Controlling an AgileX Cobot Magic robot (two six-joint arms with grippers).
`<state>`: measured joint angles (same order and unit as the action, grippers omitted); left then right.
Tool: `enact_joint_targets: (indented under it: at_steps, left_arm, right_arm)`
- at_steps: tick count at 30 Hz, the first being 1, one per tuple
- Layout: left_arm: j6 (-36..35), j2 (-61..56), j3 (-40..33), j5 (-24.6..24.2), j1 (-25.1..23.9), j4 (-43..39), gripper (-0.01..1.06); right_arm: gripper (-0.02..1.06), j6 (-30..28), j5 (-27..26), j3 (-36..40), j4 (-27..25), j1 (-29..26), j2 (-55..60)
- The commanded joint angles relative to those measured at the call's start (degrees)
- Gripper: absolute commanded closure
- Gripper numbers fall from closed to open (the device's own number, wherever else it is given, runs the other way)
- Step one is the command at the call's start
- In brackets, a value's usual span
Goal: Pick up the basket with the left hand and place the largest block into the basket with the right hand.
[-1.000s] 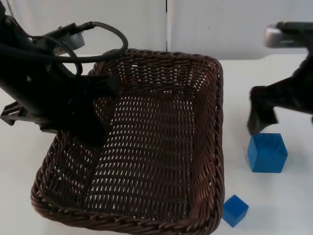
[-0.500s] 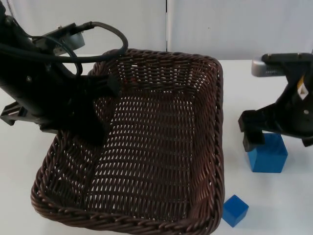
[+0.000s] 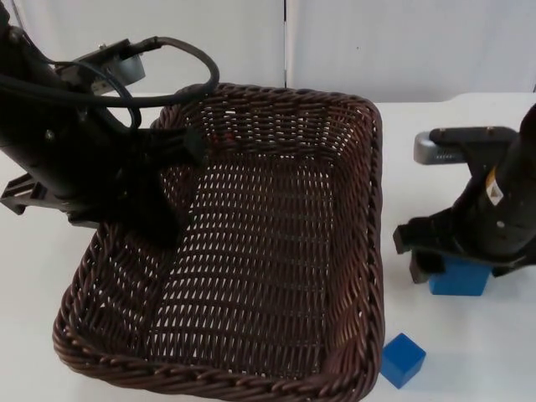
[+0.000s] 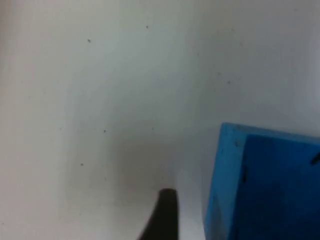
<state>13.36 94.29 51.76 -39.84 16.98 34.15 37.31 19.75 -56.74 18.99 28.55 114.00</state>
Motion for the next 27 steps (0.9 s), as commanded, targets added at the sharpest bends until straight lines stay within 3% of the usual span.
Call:
enact_joint_targets:
  at_steps: [1, 2, 4, 5, 6, 8, 10, 27]
  left_arm:
    - [-0.2, -0.5, 0.5, -0.3, 0.4, 1.7, 1.05]
    - [-0.2, -0.5, 0.5, -0.3, 0.4, 1.7, 1.05]
    - [-0.2, -0.5, 0.5, -0.3, 0.4, 1.6, 1.05]
    - [-0.2, -0.5, 0.5, -0.3, 0.4, 1.6, 1.05]
    - [-0.2, -0.5, 0.5, -0.3, 0.4, 1.6, 1.05]
    - [-0.2, -0.5, 0.5, -0.3, 0.4, 1.6, 1.05]
    - [-0.2, -0.5, 0.5, -0.3, 0.4, 1.6, 1.05]
    - [-0.2, -0.5, 0.5, -0.3, 0.4, 1.6, 1.05]
  right_arm:
    - [0.44, -0.1, -0.3, -0.3, 0.3, 0.1, 0.4]
    - [0.44, -0.1, -0.3, -0.3, 0.3, 0.1, 0.4]
    - [0.61, -0.1, -0.2, -0.3, 0.3, 0.1, 0.4]
    - [0.76, -0.1, 0.0, -0.3, 0.3, 0.1, 0.0]
    - [0.76, -0.1, 0.0, -0.3, 0.3, 0.1, 0.0]
    - [0.95, -1.1, 0.0, -0.3, 0.3, 0.1, -0.9]
    - [1.05, -1.1, 0.8, -0.3, 0.3, 0.1, -2.5]
    - [1.05, -10.0, 16.1, -0.3, 0.3, 0.1, -27.3]
